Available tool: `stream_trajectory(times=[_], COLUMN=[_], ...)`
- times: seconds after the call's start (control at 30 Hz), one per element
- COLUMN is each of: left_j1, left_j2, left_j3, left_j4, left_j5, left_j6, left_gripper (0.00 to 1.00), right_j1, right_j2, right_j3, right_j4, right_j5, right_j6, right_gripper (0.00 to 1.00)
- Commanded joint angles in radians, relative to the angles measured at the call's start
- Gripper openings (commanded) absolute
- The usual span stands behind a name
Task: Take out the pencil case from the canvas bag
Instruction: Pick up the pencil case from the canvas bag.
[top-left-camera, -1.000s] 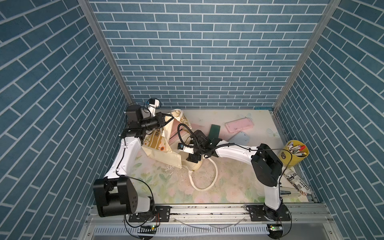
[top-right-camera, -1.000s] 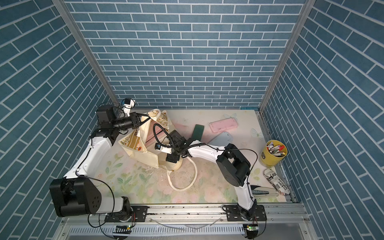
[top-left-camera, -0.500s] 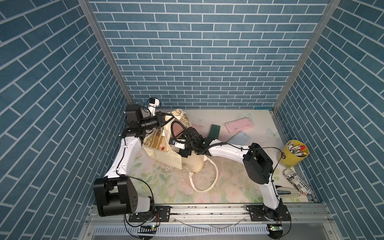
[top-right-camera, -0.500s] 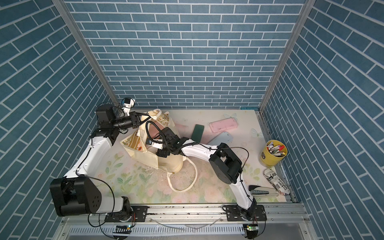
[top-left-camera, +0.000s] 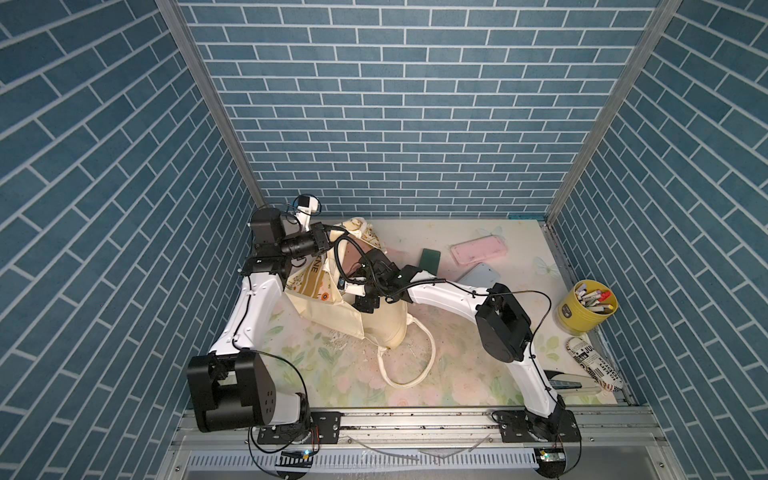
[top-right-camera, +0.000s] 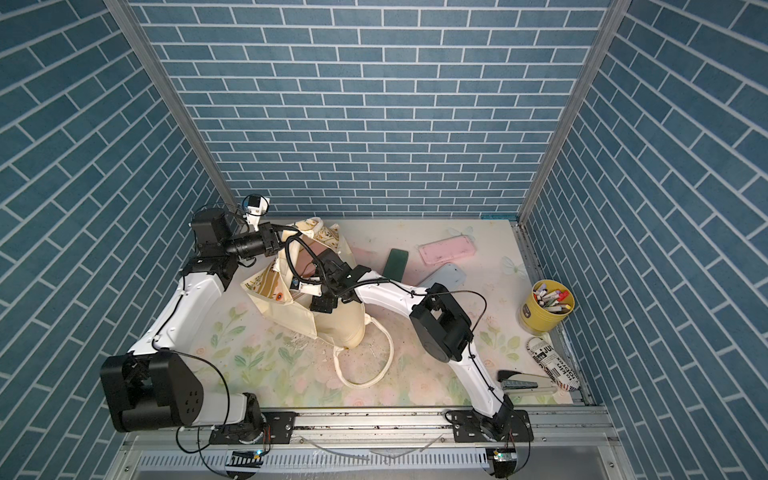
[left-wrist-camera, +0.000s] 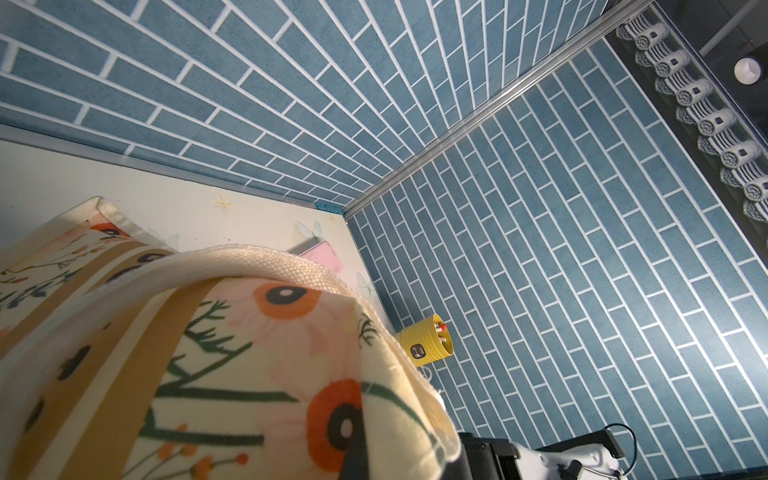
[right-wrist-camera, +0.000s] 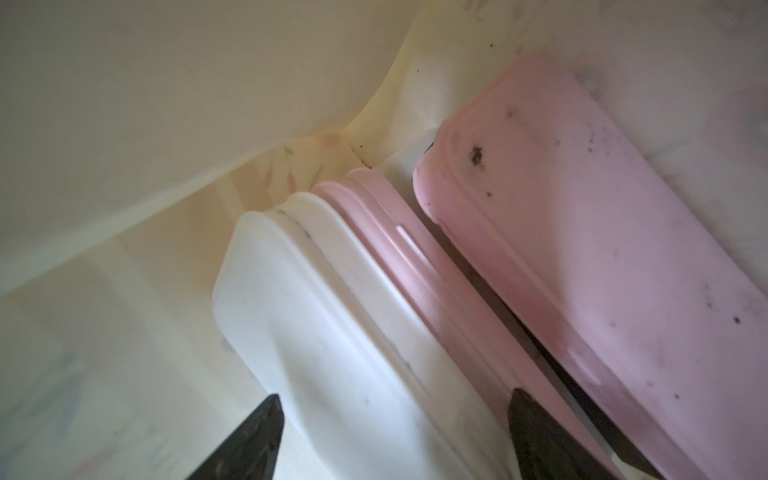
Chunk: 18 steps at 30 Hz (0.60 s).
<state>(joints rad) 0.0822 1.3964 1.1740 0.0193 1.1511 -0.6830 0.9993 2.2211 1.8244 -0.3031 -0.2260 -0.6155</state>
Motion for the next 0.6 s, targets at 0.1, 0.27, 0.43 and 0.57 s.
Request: stream_trajectory(times=[0.1, 0.27, 0.43, 0.57], left_j1=[-0.001, 0.004, 0.008, 0.008], left_j2=[-0.015, -0.008, -0.011, -0.014], left_j3=[0.042, 0.042, 0.041, 0.039], left_j4=[0.111, 0.109, 0.116, 0.120], left_j5=[0.069, 0.065, 0.064, 0.060], left_j6=[0.005, 0.005, 0.007, 0.007], left_gripper=[0.00, 0.00, 0.00, 0.00], right_j1=[0.003, 0.016, 0.022, 0.031], right_j2=[-0.070, -0.138, -0.172, -0.205], right_j3=[-0.087, -0.178, -0.232, -0.284], right_j4=[-0.140, -0.119, -0.120, -0.113], right_j5=[-0.078, -0.081, -0.070, -0.055], right_j6=[-0.032, -0.043, -0.048, -0.047], right_gripper=[0.80, 0.77, 0.74, 0.72])
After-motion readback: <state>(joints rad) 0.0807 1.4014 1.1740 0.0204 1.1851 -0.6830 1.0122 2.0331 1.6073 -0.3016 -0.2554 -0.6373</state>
